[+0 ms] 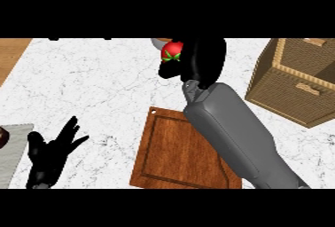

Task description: Pick the tomato from the cutting board and place it in the basket

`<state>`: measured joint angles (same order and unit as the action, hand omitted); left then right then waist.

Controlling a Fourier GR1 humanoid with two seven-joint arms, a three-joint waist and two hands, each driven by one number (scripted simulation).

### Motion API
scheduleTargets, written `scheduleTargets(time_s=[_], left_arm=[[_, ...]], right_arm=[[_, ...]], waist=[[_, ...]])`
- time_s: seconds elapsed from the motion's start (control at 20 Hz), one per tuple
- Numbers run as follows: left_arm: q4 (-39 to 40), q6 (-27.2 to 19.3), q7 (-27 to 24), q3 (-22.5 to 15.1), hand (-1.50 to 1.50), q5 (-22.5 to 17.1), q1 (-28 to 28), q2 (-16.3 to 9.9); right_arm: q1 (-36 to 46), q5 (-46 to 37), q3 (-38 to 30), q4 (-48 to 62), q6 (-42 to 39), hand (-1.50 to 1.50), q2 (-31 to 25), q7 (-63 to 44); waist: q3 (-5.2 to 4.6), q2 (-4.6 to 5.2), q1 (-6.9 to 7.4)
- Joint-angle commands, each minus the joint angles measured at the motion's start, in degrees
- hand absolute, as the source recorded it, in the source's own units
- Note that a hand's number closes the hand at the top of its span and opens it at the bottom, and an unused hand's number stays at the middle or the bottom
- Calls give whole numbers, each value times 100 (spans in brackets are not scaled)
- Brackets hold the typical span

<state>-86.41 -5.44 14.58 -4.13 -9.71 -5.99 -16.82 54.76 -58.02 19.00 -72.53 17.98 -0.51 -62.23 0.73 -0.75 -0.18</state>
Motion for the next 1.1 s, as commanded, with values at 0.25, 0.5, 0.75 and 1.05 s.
scheduleTargets(time_s=[0.25,0.5,0.75,1.05], left_arm=[[292,-105,139,-256,0,199,-358,227],[352,155,204,-12,0,-18,-255,9],[417,147,213,-2,0,38,-168,13],[338,108,235,-46,0,109,-178,94]], right_arm=[[824,-1113,-1081,-532,-406,150,-194,-1446],[1047,-1080,-1862,-712,-768,150,-594,-1184],[1204,-947,-2414,-553,-1193,150,-998,-833],[1037,-773,-2808,-269,-1406,150,-1360,-394]], waist=[[-78,20,-95],[-74,43,-96],[-74,63,-56],[-74,73,5]])
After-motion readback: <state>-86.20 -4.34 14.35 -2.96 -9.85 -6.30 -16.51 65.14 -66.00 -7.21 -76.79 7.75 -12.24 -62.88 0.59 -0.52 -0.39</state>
